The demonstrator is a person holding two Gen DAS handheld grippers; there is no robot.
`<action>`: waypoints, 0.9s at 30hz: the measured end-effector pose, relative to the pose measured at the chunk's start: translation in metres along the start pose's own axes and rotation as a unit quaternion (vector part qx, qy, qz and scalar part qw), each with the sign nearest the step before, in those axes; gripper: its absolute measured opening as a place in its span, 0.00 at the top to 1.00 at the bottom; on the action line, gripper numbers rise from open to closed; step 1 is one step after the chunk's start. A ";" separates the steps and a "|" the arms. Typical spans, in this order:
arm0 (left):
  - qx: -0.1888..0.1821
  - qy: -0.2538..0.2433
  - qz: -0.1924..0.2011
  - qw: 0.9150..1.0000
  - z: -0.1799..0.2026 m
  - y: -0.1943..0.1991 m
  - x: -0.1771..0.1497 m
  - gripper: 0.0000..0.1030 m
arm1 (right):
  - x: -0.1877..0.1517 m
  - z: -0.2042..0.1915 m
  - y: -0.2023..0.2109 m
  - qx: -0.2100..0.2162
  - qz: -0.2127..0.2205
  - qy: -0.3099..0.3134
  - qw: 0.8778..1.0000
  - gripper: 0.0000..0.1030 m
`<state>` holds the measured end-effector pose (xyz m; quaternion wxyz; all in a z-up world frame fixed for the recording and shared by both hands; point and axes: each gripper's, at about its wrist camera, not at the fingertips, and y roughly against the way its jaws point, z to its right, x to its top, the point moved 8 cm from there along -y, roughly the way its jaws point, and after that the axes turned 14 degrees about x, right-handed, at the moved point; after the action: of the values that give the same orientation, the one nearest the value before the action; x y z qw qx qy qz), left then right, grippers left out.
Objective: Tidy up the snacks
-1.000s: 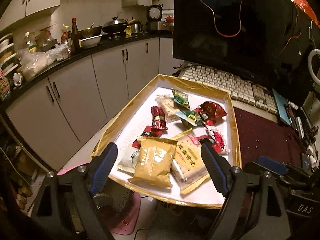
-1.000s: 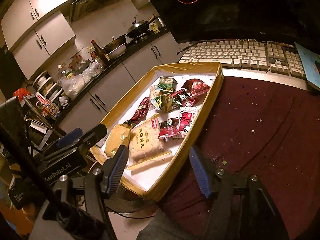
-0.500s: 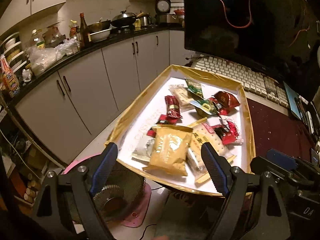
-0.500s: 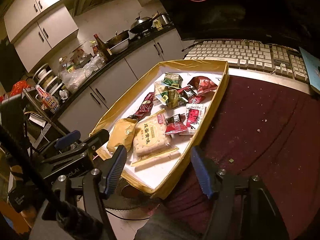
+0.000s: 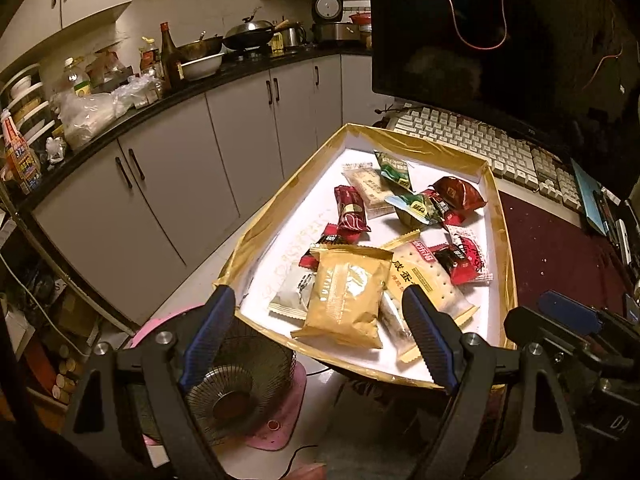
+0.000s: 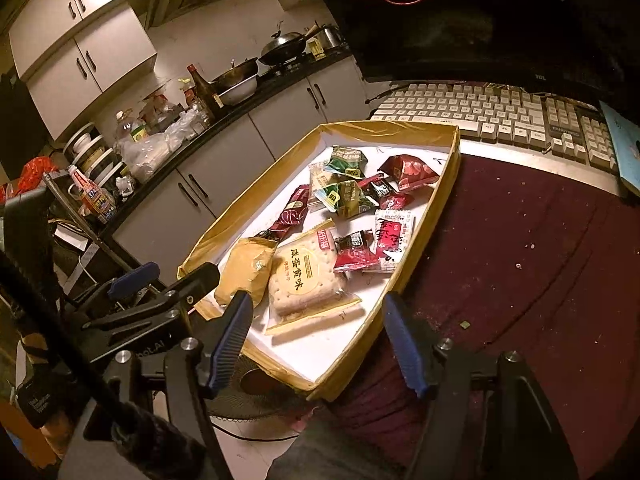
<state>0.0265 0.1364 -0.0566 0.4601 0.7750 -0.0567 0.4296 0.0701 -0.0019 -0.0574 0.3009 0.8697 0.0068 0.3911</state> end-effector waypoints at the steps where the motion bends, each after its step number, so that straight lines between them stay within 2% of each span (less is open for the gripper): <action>1: 0.001 -0.001 -0.001 1.000 0.000 -0.001 0.000 0.17 | 0.000 0.000 0.000 0.001 0.000 0.001 1.000 0.35; 27: 0.004 -0.002 -0.006 1.000 -0.014 -0.012 -0.003 0.17 | 0.000 -0.004 -0.010 -0.007 -0.015 0.010 1.000 0.35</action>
<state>0.0219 0.1528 -0.0637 0.4590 0.7781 -0.0512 0.4257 0.0692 0.0082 -0.0609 0.3132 0.8634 0.0198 0.3950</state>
